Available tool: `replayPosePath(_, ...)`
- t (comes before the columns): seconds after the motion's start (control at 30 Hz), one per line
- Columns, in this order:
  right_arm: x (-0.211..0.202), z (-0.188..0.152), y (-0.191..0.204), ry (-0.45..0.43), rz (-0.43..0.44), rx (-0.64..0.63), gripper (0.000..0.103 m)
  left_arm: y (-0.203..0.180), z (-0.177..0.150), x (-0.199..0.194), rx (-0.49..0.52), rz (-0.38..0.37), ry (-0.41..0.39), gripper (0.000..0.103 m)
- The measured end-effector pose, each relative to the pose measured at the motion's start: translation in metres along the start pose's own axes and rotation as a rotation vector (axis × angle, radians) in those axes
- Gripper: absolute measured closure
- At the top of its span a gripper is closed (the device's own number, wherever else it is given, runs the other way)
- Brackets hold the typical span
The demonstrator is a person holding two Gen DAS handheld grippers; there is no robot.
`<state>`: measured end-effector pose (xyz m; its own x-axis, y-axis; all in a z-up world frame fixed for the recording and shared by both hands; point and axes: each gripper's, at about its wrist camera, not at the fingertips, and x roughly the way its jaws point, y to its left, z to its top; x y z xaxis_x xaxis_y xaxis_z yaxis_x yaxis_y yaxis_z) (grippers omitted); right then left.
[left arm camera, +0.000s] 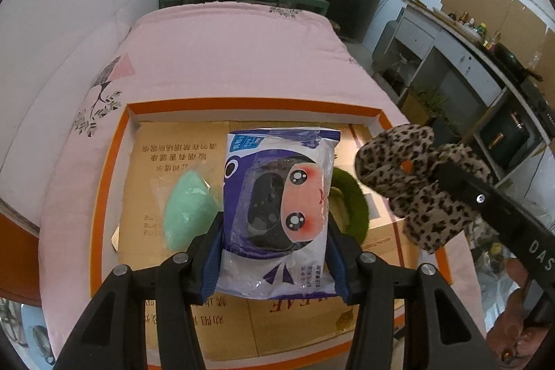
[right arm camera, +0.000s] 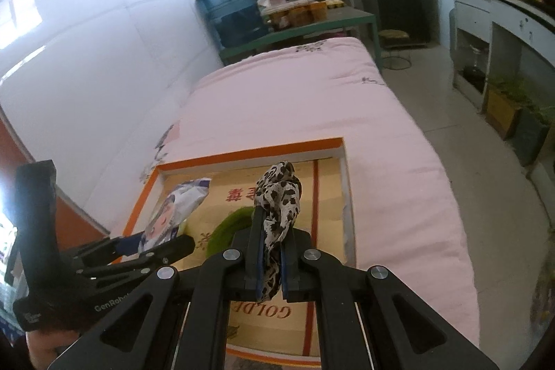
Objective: Organize soft objects
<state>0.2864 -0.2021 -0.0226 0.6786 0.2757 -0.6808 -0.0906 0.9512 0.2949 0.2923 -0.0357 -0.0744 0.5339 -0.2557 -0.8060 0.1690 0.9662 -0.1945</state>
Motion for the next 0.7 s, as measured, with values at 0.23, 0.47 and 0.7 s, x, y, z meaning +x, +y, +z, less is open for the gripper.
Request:
replayPosePath(0.23, 0.016, -0.004, -0.002, 0.037, -0.035, -0.01, 0.097, -0.001, -0.002, 0.017, 0.006, 0.032, 0.044, 0.051)
replayPosePath(0.47, 0.034, -0.013, -0.002, 0.094, -0.049, -0.028, 0.096, 0.008, -0.003, 0.029, -0.028, 0.043, 0.095, 0.051)
replayPosePath(0.7, 0.043, -0.019, -0.006, 0.135, -0.053, -0.016, 0.092, 0.015, -0.001, 0.03, -0.054, 0.034, 0.096, 0.05)
